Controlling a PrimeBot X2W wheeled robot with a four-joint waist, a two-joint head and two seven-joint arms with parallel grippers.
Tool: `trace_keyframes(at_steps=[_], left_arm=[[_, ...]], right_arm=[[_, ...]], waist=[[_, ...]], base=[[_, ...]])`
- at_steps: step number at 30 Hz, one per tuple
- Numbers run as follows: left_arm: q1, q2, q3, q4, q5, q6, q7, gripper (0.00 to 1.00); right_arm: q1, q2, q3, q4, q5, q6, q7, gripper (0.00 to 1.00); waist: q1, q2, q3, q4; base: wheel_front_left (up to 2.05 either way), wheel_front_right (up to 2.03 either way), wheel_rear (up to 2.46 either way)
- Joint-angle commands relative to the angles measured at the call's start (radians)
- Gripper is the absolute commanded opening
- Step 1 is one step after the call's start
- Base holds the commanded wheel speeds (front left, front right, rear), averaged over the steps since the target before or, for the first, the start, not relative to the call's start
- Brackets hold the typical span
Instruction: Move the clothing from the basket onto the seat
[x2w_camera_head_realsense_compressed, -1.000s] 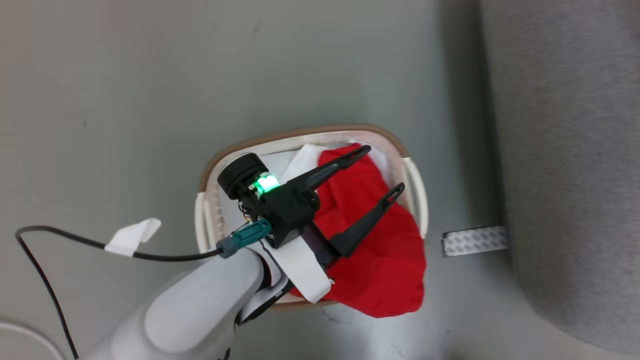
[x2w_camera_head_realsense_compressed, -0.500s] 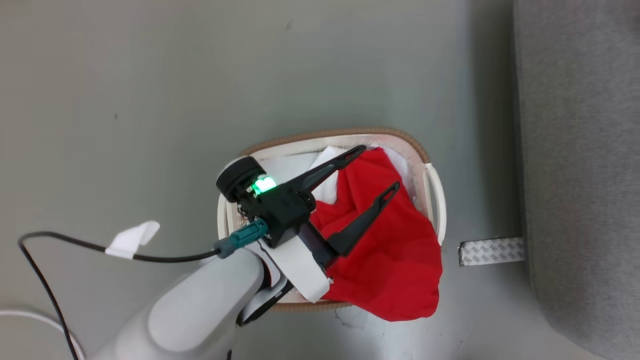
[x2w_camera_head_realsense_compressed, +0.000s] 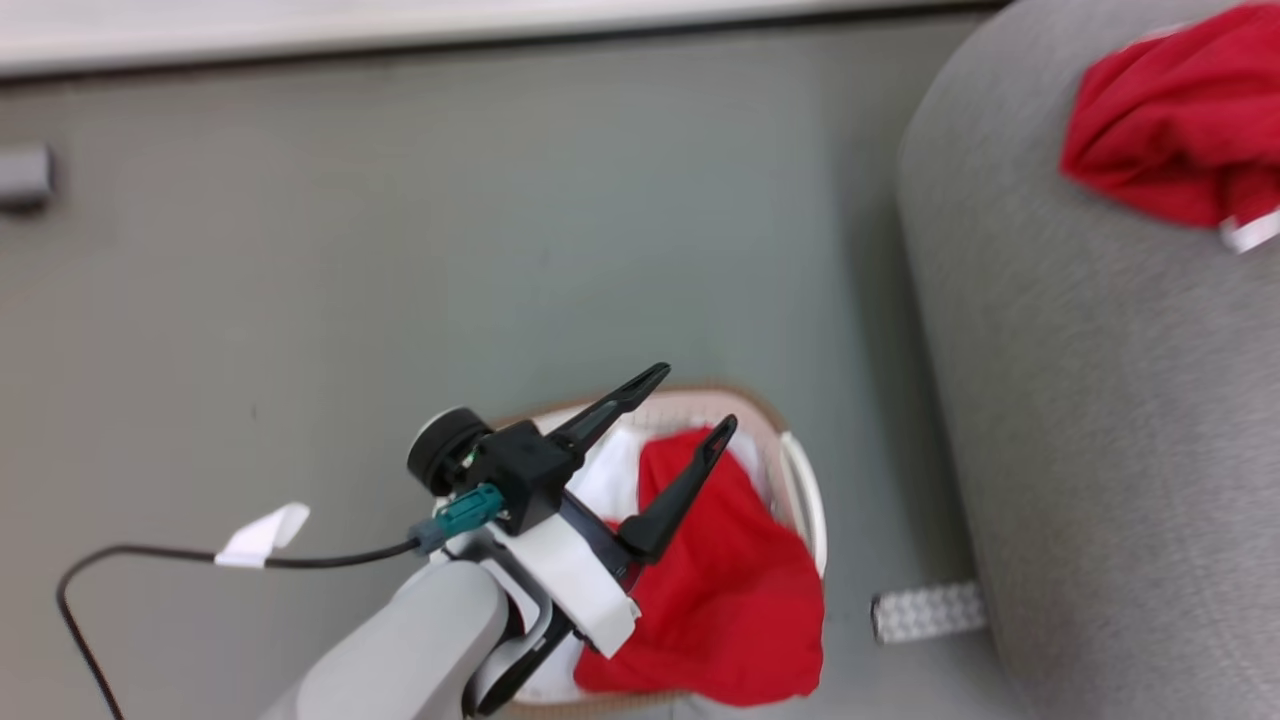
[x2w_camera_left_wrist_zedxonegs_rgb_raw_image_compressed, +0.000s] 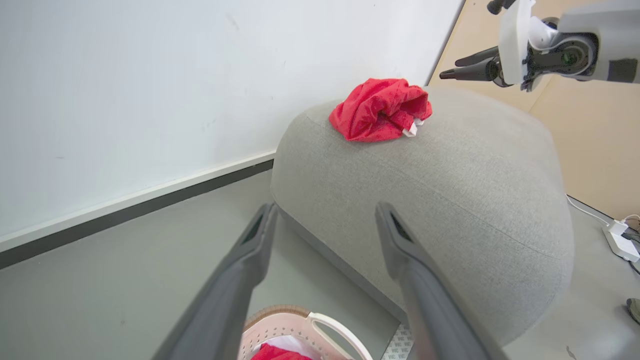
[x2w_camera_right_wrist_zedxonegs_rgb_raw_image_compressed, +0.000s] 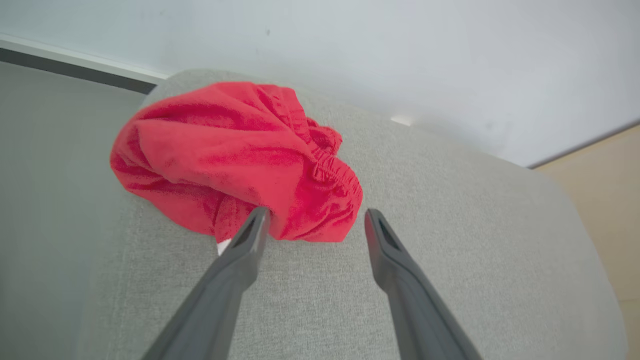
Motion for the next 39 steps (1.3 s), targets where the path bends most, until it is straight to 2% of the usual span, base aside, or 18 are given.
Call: trace_keyframes(at_steps=[1, 5, 8, 11, 14, 15, 22, 25, 29, 34, 39], left_arm=[[0.034, -0.004, 0.021, -0.003, -0.007, 0.01, -0.002, 1.0], [0.081, -0.008, 0.086, -0.013, -0.021, 0.036, -0.002, 1.0], [0.12, -0.008, 0.142, -0.018, -0.027, 0.058, -0.002, 1.0], [0.169, -0.013, 0.196, -0.016, -0.032, 0.073, -0.002, 1.0], [0.226, -0.011, 0.263, -0.013, -0.037, 0.095, -0.002, 1.0], [0.226, -0.011, 0.263, -0.013, -0.037, 0.095, -0.002, 1.0], [0.383, 0.001, 0.447, -0.041, -0.01, 0.146, -0.002, 1.0], [0.445, 0.0, 0.526, -0.056, 0.013, 0.151, -0.002, 1.0], [0.52, -0.026, 0.615, -0.075, 0.052, 0.141, -0.002, 1.0], [0.602, -0.079, 0.707, -0.1, 0.127, 0.125, -0.002, 1.0], [0.637, -0.135, 0.765, -0.098, 0.194, 0.075, -0.002, 1.0]], right_arm=[[0.042, -0.021, 0.046, -0.053, 0.046, -0.003, -0.012, 1.0], [0.117, -0.069, 0.122, -0.221, 0.168, -0.003, -0.053, 1.0], [0.196, -0.085, 0.124, -0.348, 0.246, -0.003, -0.092, 1.0], [0.295, -0.078, 0.086, -0.461, 0.292, -0.003, -0.137, 1.0], [0.41, -0.038, 0.033, -0.558, 0.297, -0.002, -0.174, 1.0], [0.41, -0.038, 0.033, -0.558, 0.297, -0.002, -0.174, 1.0], [0.704, 0.148, -0.127, -0.734, 0.246, -0.002, -0.28, 1.0], [0.823, 0.233, -0.161, -0.784, 0.23, -0.002, -0.351, 1.0], [0.93, 0.304, -0.154, -0.806, 0.211, -0.002, -0.436, 1.0], [0.989, 0.352, -0.118, -0.807, 0.186, -0.002, -0.471, 1.0], [1.016, 0.392, -0.119, -0.82, 0.141, -0.002, -0.472, 1.0]], waist=[[0.0001, 0.0, -0.129, -0.022], [0.0001, 0.0, -0.211, -0.005], [0.0001, 0.0, -0.266, 0.019], [0.0001, 0.0, -0.325, 0.051], [0.0001, 0.0, -0.367, 0.075], [0.0001, 0.0, -0.367, 0.075], [0.0001, 0.0, -0.423, 0.111], [0.0001, 0.0, -0.428, 0.12], [0.0001, 0.0, -0.432, 0.127], [0.0001, 0.0, -0.435, 0.126], [0.0001, 0.0, -0.434, 0.133]], base=[[0.0, 0.0, 0.0], [0.0, 0.0, 0.0], [0.0, 0.0, 0.0], [0.0, 0.0, 0.0], [0.0, 0.0, 0.0], [0.0, 0.0, 0.0], [0.0, 0.0, 0.0], [0.0, 0.0, 0.0], [0.0, 0.0, 0.0], [0.0, 0.0, 0.0], [0.0, 0.0, 0.0]])
